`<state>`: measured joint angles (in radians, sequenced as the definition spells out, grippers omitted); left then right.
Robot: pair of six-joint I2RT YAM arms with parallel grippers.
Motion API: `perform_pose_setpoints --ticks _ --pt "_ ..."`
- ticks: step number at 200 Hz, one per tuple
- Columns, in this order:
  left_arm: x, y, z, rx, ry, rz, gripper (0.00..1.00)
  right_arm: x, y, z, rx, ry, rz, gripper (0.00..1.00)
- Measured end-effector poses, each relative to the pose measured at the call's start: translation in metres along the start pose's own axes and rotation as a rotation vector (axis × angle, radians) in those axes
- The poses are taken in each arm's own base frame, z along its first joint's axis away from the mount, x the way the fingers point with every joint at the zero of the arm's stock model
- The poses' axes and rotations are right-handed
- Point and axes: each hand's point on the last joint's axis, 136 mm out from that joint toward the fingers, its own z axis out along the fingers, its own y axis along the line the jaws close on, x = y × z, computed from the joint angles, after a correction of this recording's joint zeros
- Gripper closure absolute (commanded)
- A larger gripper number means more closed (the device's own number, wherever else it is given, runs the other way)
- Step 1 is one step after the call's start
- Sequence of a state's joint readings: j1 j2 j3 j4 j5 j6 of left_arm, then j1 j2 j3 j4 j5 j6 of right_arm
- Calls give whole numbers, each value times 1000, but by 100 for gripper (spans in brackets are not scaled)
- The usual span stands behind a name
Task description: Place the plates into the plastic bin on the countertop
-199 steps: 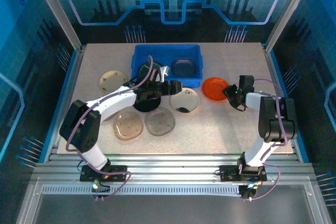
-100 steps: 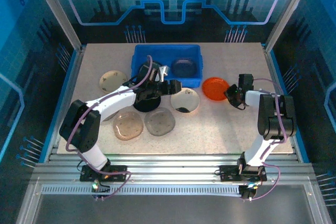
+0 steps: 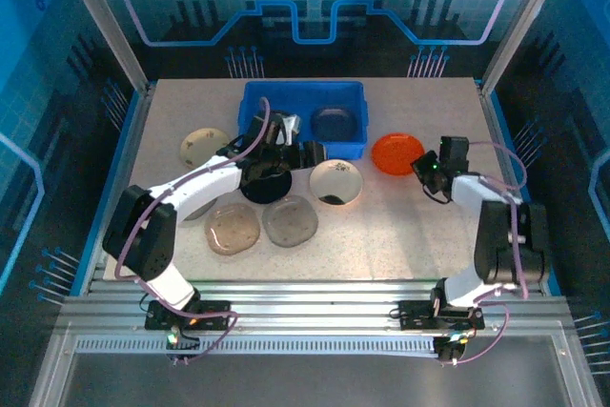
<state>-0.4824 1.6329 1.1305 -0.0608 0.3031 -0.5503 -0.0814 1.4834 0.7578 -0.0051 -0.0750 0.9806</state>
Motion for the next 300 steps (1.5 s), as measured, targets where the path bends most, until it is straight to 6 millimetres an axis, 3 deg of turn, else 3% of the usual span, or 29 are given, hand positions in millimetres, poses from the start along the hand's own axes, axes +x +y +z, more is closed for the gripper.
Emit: perform_pose_setpoints --ticks 33,64,93,122,173,193,205,225,230,238,260,281,300 --pt "-3 -2 -3 2 -10 3 25 -18 31 -58 -78 -111 -91 100" --pt "-3 -2 -3 4 -10 2 25 -7 57 -86 -112 -96 -206 100" --pt "-3 -4 -4 13 -11 3 20 23 94 -96 -176 6 -332 100" --pt "-5 -7 -4 26 -15 8 20 61 126 -93 -237 126 -442 100" --pt "-7 -10 -4 40 -24 6 24 125 142 -74 -262 308 -548 100" --pt "-10 -9 -5 42 -32 -8 31 135 149 -73 -300 342 -539 100" --pt "-10 -8 -8 42 -38 -19 43 137 156 -74 -336 351 -527 100" --pt "-10 -4 -15 46 -45 -33 85 139 167 -73 -388 363 -509 100" --pt "-10 -4 -16 46 -46 -35 99 140 170 -72 -399 365 -505 100" --pt "-12 -4 -20 56 -52 -47 100 140 170 -68 -399 366 -499 96" --pt "-21 -1 -32 69 -87 -72 100 146 179 -61 -451 393 -486 65" --pt "-16 3 -34 93 -82 -98 100 151 189 -58 -499 406 -474 55" --pt "-12 7 -35 119 -69 -134 100 153 194 -52 -519 416 -462 55"
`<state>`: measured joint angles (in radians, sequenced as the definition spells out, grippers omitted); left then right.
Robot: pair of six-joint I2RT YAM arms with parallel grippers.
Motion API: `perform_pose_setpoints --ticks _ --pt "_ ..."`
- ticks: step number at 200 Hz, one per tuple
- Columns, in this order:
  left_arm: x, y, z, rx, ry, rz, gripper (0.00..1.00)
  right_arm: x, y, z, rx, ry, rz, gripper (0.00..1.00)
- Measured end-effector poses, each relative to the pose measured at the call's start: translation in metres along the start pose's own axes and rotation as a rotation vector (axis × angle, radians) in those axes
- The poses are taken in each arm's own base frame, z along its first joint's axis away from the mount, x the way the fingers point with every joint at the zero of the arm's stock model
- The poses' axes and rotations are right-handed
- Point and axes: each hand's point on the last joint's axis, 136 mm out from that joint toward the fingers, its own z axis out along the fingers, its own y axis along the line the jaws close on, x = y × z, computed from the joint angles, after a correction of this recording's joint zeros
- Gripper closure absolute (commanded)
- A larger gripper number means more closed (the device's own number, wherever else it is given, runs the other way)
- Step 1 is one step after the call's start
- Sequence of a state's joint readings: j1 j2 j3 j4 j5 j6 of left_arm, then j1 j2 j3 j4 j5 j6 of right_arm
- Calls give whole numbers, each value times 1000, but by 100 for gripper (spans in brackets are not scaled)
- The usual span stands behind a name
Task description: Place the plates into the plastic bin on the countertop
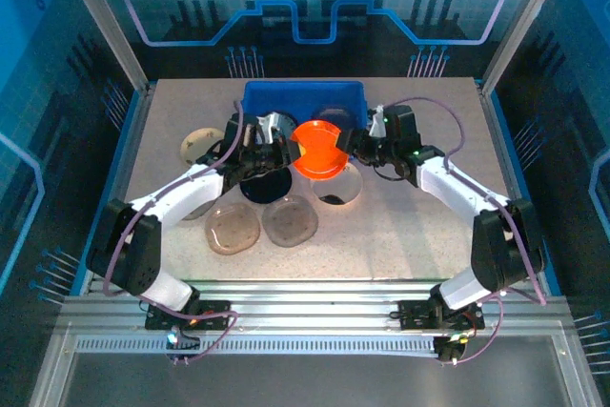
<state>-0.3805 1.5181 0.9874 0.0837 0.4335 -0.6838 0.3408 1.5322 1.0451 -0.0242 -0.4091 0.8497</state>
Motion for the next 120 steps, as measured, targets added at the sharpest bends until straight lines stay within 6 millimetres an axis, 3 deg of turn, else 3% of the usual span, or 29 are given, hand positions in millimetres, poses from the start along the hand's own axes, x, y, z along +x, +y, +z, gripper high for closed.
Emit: perform_pose_setpoints --ticks 10,21,44,50,60,68,76,96,120 --pt "-1 2 -2 14 -3 -23 100 0 -1 5 -6 5 3 64" --pt "-4 4 -5 30 -13 -44 100 1 -1 11 -16 15 10 100" --pt "-6 16 -11 33 -15 -115 98 2 9 20 -61 33 -19 100" --pt "-8 17 -12 35 -16 -124 82 2 11 22 -66 34 -27 100" --pt "-10 17 -15 39 -20 -127 44 0 14 25 -75 36 -34 100" --pt "-12 14 -18 44 -31 -116 28 -2 16 27 -74 34 -26 100" --pt "-13 9 -22 47 -39 -106 17 -5 18 30 -74 34 -22 100" --pt "-16 -1 -36 43 -71 -68 6 -16 22 40 -68 29 -12 100" --pt "-15 -8 -59 21 -123 -20 3 -30 23 54 -42 25 -2 100"
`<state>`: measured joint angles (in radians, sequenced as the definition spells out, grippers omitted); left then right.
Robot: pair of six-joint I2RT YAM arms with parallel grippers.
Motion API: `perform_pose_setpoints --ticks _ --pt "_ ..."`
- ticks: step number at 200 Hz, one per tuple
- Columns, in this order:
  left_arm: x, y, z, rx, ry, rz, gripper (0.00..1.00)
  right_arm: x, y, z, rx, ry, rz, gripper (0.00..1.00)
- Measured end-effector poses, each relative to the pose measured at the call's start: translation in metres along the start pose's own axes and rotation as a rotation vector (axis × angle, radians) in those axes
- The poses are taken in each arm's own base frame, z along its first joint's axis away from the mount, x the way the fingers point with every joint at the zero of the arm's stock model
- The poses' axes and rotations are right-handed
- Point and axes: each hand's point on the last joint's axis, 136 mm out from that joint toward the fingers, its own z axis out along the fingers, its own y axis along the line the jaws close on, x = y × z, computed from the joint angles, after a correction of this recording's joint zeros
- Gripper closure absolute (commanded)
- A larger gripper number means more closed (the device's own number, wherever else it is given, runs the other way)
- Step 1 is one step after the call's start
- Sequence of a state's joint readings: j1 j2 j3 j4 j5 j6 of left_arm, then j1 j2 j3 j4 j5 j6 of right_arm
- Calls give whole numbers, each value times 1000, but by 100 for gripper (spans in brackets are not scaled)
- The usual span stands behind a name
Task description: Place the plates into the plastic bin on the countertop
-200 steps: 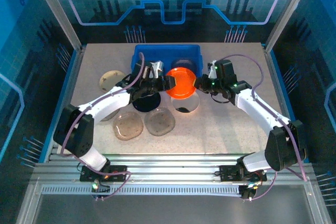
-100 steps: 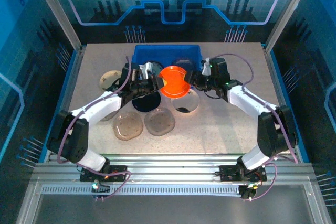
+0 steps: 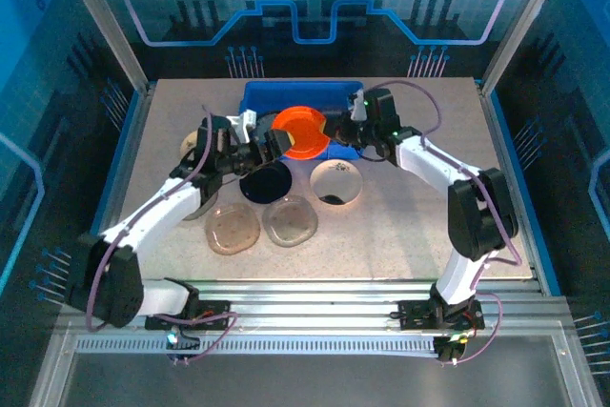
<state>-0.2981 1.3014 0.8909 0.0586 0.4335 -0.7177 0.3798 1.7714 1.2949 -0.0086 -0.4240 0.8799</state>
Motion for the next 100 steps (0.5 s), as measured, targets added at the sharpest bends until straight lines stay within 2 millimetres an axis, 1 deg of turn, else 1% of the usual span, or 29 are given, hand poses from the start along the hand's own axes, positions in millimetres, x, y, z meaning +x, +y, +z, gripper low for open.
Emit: perform_pose_setpoints --ticks 19,40,61,77,100 --pt "3 0 -14 -22 -28 25 3 -13 -1 10 33 -8 9 100" --pt "11 10 -23 -61 -34 39 3 -30 0 22 62 -23 13 100" --pt "21 24 -25 -104 -18 39 3 -45 1 36 87 -38 13 100" --pt "28 34 -25 -134 -2 27 3 -53 3 48 99 -41 11 100" --pt "31 38 -26 -153 6 29 3 -58 2 65 119 -34 12 100"
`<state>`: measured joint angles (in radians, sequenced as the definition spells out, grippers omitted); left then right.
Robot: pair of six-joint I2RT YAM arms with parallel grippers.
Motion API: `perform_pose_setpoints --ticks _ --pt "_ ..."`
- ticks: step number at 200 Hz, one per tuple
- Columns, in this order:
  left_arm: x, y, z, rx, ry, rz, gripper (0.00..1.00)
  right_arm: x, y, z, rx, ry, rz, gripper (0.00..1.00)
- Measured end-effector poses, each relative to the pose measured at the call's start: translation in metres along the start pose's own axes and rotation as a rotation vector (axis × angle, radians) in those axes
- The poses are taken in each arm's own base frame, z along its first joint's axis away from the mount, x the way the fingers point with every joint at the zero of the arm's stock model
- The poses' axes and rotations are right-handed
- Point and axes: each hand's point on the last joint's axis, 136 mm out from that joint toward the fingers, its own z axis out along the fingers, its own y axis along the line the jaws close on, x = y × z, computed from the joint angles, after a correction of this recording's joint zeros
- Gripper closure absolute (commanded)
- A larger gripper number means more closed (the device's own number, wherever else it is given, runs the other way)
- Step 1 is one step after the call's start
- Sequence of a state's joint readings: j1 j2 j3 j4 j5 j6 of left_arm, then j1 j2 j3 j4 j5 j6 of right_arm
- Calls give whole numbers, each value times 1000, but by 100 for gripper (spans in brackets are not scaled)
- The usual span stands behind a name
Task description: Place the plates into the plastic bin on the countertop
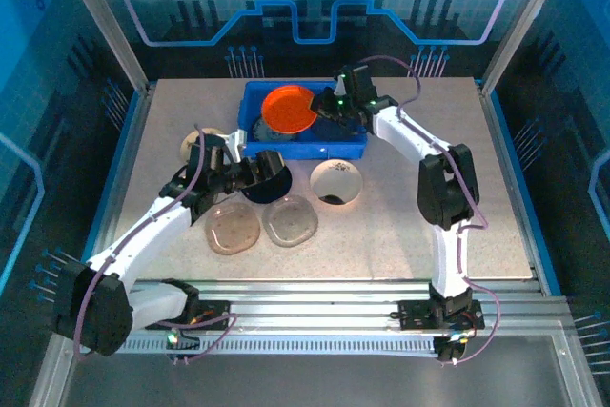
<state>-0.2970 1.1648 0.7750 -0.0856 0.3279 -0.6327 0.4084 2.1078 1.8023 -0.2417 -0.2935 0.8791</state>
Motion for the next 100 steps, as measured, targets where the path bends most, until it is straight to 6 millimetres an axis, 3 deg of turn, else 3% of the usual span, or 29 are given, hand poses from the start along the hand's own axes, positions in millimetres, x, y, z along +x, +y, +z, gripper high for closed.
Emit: perform_pose_setpoints --ticks 55,100 --pt "-3 -3 -13 -6 -32 25 3 1 -19 36 69 38 22 100" --pt "7 15 -10 -42 -14 14 3 -2 -34 55 119 45 36 100"
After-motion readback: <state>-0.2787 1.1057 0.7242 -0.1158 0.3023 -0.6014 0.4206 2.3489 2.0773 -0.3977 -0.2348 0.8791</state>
